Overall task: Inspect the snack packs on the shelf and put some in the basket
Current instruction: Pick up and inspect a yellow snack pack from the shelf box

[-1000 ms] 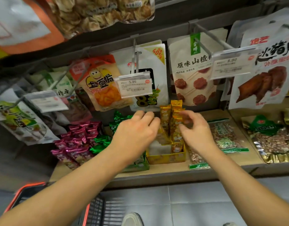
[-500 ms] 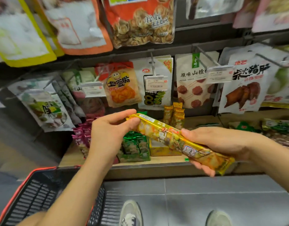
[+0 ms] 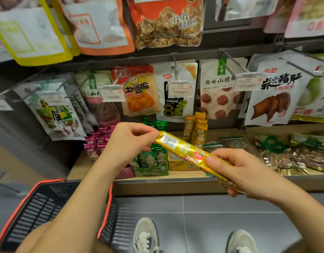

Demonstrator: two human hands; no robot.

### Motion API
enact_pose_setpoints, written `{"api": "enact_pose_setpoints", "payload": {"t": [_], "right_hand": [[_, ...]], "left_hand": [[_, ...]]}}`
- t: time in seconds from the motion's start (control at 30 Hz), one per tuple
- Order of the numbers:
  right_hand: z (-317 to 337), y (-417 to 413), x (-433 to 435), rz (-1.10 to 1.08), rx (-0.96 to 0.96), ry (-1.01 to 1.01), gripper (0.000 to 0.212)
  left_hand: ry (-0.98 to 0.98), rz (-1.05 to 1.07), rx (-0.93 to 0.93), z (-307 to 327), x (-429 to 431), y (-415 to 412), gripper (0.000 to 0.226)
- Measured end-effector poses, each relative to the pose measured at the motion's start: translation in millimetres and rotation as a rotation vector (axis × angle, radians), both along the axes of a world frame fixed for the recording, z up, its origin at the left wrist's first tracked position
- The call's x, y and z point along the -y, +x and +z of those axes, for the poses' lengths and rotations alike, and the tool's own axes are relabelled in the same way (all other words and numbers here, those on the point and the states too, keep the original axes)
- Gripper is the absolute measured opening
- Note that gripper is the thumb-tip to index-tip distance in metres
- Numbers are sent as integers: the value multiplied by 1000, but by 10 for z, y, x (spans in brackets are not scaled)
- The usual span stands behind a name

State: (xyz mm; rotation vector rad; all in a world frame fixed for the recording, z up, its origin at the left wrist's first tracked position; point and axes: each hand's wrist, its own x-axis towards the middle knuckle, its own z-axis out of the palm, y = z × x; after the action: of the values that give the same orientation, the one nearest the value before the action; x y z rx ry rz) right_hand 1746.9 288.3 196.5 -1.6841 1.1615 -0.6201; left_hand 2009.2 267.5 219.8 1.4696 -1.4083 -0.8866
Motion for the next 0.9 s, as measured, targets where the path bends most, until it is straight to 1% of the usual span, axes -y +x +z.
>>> {"api": "enact_pose_setpoints", "payload": {"t": [0.1, 0.17, 0.27, 0.3, 0.33, 0.37, 0.4, 0.47, 0.5, 0.53, 0.67, 0.77, 0.83, 0.9], "right_hand": [[-30, 25, -6, -22, -11, -27, 39], [-54, 62, -5, -27, -12, -26, 43], [-76, 122, -5, -38, -9, -1, 44], [-80, 134, -9, -43, -1, 5, 45], [-90, 138, -11, -47, 8, 6, 46], [-102, 143, -19, -49, 16, 2, 46], [-121, 150, -30, -47, 28, -3, 44], [-169, 182, -58, -40, 76, -8, 38], [-191, 210, -74, -37, 104, -10, 36], [-212, 242, -89, -37, 126, -16, 34], [-273, 350, -143, -68, 184, -61, 30], [-312, 417, -174, -91, 214, -84, 32], [-335, 449, -179, -120, 221, -98, 32], [-332, 463, -173, -152, 217, -104, 40]], "left_hand": [[-59, 42, 109, -26, 22, -11, 22], [-151, 90, 262, -46, 34, -37, 24], [-340, 146, 505, -71, 45, -68, 15], [-384, 164, 540, -70, 53, -72, 14], [-390, 179, 532, -72, 63, -71, 16], [-345, 184, 454, -71, 75, -69, 18], [-261, 169, 300, -66, 85, -75, 17], [-54, 94, -108, -57, 85, -120, 10], [18, 67, -255, -59, 75, -151, 8], [40, 62, -335, -78, 69, -178, 9], [2, 75, -528, -117, 49, -266, 8], [42, 23, -675, -125, 40, -308, 6], [56, -5, -724, -137, 53, -319, 12], [69, -27, -749, -150, 47, -352, 18]]}}
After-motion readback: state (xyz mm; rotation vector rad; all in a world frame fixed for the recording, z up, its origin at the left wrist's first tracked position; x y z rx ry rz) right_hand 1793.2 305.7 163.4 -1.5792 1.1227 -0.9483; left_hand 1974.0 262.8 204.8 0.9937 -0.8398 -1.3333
